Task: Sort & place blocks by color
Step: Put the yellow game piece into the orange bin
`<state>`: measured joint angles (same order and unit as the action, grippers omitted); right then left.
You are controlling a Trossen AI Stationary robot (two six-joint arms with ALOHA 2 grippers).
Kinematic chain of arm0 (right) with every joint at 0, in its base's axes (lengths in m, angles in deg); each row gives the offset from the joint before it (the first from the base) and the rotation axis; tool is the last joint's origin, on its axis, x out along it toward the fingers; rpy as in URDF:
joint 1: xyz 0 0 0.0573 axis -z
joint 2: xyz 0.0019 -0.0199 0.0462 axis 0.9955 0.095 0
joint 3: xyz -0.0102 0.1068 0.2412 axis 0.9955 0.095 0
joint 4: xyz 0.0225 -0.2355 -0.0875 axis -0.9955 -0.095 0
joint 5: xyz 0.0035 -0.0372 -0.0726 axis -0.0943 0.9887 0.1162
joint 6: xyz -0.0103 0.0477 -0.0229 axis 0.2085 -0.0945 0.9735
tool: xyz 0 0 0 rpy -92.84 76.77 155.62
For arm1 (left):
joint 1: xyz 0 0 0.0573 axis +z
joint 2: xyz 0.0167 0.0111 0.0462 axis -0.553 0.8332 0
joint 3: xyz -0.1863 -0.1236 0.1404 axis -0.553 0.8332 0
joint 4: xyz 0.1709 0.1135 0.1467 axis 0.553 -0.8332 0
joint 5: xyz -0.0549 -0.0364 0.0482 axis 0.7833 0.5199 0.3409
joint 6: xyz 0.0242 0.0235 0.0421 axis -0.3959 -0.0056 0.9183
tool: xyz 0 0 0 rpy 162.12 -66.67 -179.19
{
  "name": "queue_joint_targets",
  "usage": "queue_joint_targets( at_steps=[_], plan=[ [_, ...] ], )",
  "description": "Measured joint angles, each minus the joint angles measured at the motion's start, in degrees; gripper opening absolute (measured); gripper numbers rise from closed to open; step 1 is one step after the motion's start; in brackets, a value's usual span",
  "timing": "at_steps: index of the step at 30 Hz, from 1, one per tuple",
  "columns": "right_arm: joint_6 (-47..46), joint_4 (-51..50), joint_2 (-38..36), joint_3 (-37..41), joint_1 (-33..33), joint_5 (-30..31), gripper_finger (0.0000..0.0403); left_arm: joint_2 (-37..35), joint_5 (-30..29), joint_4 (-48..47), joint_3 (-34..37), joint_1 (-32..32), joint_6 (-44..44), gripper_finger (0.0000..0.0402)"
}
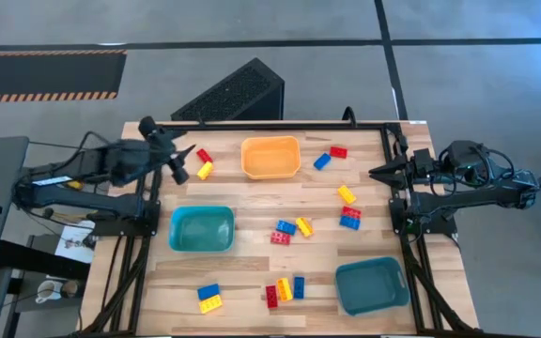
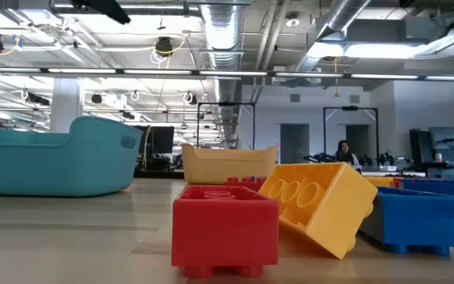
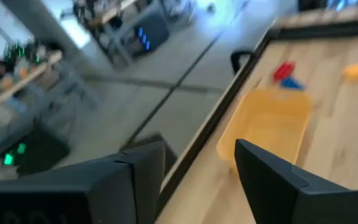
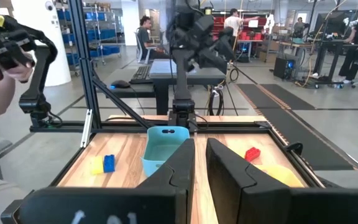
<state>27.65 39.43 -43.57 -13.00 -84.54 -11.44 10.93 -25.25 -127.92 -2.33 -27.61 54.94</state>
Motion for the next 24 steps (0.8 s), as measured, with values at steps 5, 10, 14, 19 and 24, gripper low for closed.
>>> queue_joint_targets(
  at_steps=[5,10,14,19,24],
  plan=[
    [0.0,0.0,0.0,0.0,0.0,0.0,0.0067,3.8,9.7,0.1,0.2,8.9,-1.4,0.0183],
    [0.0,0.0,0.0,0.0,0.0,0.0,0.0067,6.8,25.6,0.7,0.2,22.4,-2.6,0.0159],
    [0.0,0.0,0.0,0.0,0.0,0.0,0.0067,9.0,32.7,1.0,0.2,32.9,-3.2,0.0140],
    [0.0,0.0,0.0,0.0,0.0,0.0,0.0067,13.1,41.3,0.6,0.2,42.5,-1.3,0.0122],
    [0.0,0.0,0.0,0.0,0.0,0.0,0.0067,19.9,45.3,0.6,0.2,48.0,-0.2,0.0104]
  ],
)
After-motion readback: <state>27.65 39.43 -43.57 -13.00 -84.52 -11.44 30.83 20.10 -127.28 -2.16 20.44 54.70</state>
